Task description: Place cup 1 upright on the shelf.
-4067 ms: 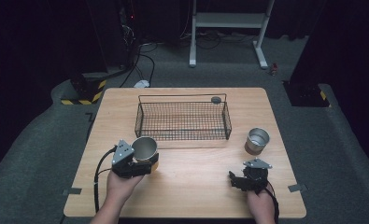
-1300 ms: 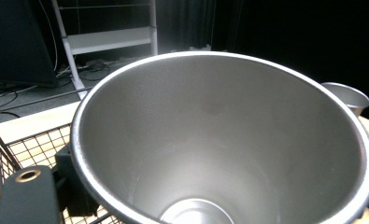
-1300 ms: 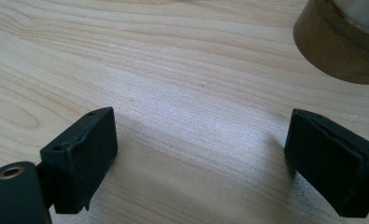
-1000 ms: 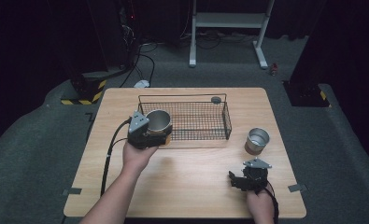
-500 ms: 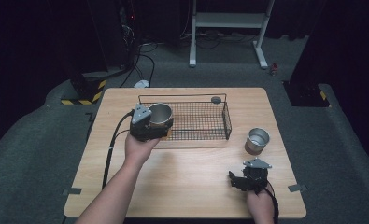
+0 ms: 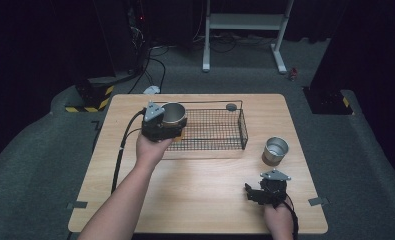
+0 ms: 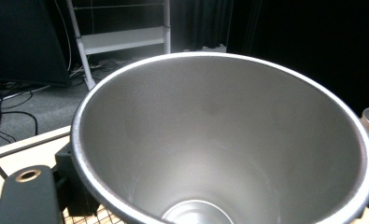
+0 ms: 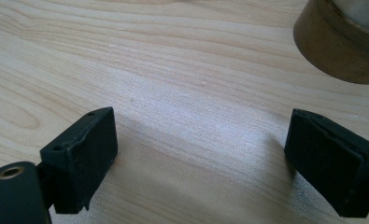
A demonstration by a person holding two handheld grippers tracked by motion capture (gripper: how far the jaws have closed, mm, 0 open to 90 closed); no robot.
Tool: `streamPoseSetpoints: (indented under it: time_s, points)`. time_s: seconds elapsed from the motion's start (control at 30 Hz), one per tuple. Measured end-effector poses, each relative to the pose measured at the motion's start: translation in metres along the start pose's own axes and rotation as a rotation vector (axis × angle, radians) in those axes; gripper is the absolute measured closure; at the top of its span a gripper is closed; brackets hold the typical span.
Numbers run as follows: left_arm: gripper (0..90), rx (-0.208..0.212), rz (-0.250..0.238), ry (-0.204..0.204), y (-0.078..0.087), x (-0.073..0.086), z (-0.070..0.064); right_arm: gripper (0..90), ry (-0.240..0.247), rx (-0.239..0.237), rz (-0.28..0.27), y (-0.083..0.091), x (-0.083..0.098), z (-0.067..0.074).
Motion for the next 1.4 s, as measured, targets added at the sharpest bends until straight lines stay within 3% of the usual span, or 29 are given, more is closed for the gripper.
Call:
streamPoseSetpoints:
  time_s: [0.07, 0.47, 0.73, 1.4]
  points:
    - [14.0, -0.002, -0.003, 0.016, -0.003, -0.001, 0.003, 9.4, 0.000, 0.000, 0.000, 0.000, 0.000, 0.000]
    - [14.0, -0.012, 0.017, 0.014, -0.017, -0.002, 0.007, 9.4, 0.000, 0.000, 0.000, 0.000, 0.000, 0.000]
    - [14.0, -0.014, 0.006, 0.023, -0.021, -0.005, 0.008, 9.4, -0.001, -0.001, 0.000, 0.000, 0.000, 0.000]
    - [14.0, -0.025, 0.030, 0.006, -0.036, -0.010, 0.008, 9.4, 0.002, -0.001, -0.001, 0.000, 0.000, 0.000]
Point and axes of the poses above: each handheld gripper's, and its own axes: y roughly backward along the jaws, x roughly out of its underside, z roughly to its left, the point moved 1 cm from there along -y, roughly forward along the jaws, and after that the axes turned 8 degrees about -x, right-handed, at the moved point
